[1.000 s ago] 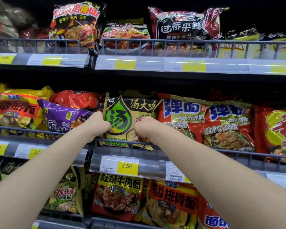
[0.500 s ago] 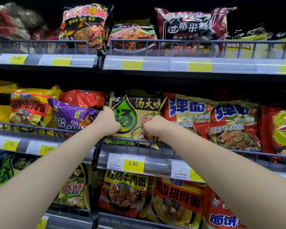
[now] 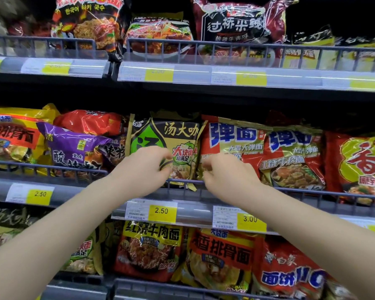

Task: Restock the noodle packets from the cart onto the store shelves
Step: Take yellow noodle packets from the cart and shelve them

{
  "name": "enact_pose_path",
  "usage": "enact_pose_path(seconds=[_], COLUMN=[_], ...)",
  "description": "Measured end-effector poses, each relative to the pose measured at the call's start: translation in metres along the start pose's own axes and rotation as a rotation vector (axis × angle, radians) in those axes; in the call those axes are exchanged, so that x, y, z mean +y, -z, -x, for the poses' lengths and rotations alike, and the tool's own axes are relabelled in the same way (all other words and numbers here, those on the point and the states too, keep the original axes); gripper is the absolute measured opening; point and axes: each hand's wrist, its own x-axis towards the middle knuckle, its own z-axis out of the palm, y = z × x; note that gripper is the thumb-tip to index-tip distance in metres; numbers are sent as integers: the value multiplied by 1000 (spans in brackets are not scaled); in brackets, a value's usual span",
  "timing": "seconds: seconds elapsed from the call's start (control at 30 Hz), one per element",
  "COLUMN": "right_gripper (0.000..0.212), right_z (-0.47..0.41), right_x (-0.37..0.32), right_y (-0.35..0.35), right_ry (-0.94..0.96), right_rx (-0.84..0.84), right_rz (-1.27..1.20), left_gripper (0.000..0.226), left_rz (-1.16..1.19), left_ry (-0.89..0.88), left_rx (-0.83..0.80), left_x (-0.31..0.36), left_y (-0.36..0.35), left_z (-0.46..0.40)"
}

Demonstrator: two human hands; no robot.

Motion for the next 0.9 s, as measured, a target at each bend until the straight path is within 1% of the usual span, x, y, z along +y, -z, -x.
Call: enact_pose_path(seconds=[0.23, 0.4, 0.6, 0.7, 0.83, 0.9], right_gripper=[31, 36, 35, 30, 43, 41], right_z=[27, 38, 37, 27, 6, -4], right_x=[39, 66, 97, 109, 104, 98], right_y=[15, 28, 41, 43, 46, 49], right_ry=[55, 33, 38, 64, 128, 171], right_rx=[48, 74, 23, 10, -60, -80], right_rz=[43, 49, 27, -37, -124, -139], left_gripper=[33, 27, 24, 25, 24, 23], left_rz=[-32, -12, -29, -58, -73, -70], left_ry=[-64, -76, -79, -77, -67, -42], left_rx=[-6, -40, -139, -148, -173, -194], left_x=[17, 31, 45, 48, 51, 48], left_y=[-2, -2, -11, -16, -13, -7], left_z=[-2, -14, -30, -38, -47, -52])
